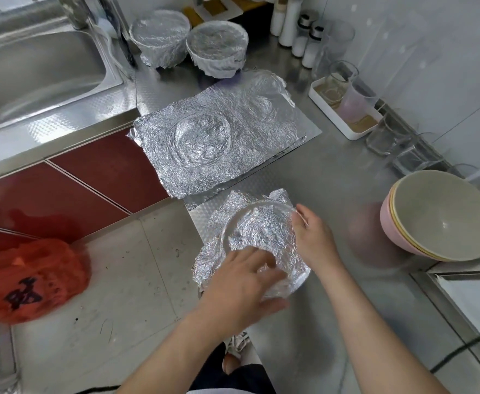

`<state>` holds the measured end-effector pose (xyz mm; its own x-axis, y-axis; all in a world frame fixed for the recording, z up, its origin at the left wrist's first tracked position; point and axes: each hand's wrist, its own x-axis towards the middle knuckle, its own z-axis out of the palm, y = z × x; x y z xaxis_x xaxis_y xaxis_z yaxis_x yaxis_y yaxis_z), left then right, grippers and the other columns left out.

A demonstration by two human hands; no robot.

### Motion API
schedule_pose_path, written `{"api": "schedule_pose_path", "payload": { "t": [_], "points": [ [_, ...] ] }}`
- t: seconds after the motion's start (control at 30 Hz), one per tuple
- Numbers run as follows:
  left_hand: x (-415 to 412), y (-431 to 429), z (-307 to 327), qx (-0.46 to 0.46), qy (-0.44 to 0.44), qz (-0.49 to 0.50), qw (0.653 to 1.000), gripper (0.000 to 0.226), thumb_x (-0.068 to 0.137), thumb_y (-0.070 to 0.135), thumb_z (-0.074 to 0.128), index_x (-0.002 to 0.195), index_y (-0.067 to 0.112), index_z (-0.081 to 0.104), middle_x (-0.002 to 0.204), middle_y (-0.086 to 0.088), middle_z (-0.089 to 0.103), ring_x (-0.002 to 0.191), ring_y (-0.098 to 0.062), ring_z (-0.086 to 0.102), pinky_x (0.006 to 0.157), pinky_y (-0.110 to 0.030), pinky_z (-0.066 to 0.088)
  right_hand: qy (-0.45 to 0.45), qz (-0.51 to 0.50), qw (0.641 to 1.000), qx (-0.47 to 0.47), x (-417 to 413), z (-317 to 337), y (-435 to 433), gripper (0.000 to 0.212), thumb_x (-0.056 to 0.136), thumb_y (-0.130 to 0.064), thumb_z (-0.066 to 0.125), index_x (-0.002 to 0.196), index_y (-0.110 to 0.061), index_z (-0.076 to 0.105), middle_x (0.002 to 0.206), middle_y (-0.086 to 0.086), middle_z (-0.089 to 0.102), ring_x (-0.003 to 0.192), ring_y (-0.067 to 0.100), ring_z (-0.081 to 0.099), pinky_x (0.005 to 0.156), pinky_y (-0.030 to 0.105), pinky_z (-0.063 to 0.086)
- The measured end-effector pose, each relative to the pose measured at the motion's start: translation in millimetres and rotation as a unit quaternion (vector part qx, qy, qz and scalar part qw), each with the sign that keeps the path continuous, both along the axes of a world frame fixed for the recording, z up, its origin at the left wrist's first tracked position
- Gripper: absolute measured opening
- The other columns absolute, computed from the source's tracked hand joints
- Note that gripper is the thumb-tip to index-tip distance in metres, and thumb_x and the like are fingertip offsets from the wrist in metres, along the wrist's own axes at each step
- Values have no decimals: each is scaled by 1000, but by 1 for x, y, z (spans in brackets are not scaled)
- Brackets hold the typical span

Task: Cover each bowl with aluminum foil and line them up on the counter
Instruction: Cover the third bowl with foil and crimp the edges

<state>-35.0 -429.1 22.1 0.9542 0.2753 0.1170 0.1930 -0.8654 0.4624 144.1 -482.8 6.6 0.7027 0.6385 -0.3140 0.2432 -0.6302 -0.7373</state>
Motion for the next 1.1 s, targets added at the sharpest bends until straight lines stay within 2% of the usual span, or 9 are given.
{"api": "schedule_pose_path", "payload": {
  "t": [0.13,0.27,0.37,0.5,0.6,0.7,0.8,0.9,1.1],
  "points": [
    [-8,2,-9,-6,27,-44,999,28,72,45,71,97,32,71,89,8,57,84,-14,52,67,-31,47,-60,17,998,-2,-3,-2,-1,26,102,-19,40,116,-10,61,105,10,68,92,29,59,68,28,31],
    [-7,7,-9,-23,-2,-41,999,17,81,24,59,88,25,75,80,7,60,75,-15,54,59,-27,48,-83,-17,996,2,-6,-6,-5,28,102,-14,40,116,-6,62,106,15,68,94,33,59,66,25,26],
    [-8,15,-8,-25,-8,-30,999,19,76,9,67,84,22,76,78,6,61,73,-18,55,57,-29,48,-86,-64,994,27,-11,-7,-11,25,100,-9,41,109,-3,64,99,16,68,80,26,52,63,25,24],
    [-12,20,-1,5,18,6,1000,27,70,11,72,91,28,76,86,6,58,82,-18,51,67,-32,45,-91,-105,989,44,-16,-8,-15,20,98,-4,42,95,0,62,90,19,65,73,24,44,62,27,22],
    [-20,16,2,-32,30,119,992,41,71,15,68,109,30,69,100,6,54,97,-16,44,80,-30,37,-98,-126,986,46,-17,-7,-15,20,97,-2,42,94,3,61,87,20,64,72,24,41,62,27,20],
    [-30,2,-4,-123,-8,304,945,35,81,10,63,113,23,61,104,9,50,102,-14,45,85,-24,38,-100,-142,984,41,-21,-5,-15,22,97,-2,42,85,-1,60,77,14,58,70,24,38,60,27,18],
    [-32,-16,-5,-315,-49,474,821,50,89,27,66,134,26,44,128,9,46,123,-14,42,103,-30,37,-98,-158,982,34,-24,-6,-14,27,98,-4,41,77,-15,54,71,2,49,71,24,38,60,27,18],
    [-17,-22,3,-499,-84,502,701,81,88,41,67,150,39,15,155,13,22,141,-9,24,115,-41,28,-100,-178,978,30,-26,-12,-13,22,98,-5,41,89,-3,60,77,11,55,72,23,41,62,29,22],
    [27,-4,3,-490,-125,516,691,76,98,24,49,153,39,-1,161,8,11,145,-16,18,115,-38,20,-83,-184,979,23,-41,-13,-10,25,99,-8,39,101,-1,63,93,17,65,76,22,45,63,27,23]
  ]
}}
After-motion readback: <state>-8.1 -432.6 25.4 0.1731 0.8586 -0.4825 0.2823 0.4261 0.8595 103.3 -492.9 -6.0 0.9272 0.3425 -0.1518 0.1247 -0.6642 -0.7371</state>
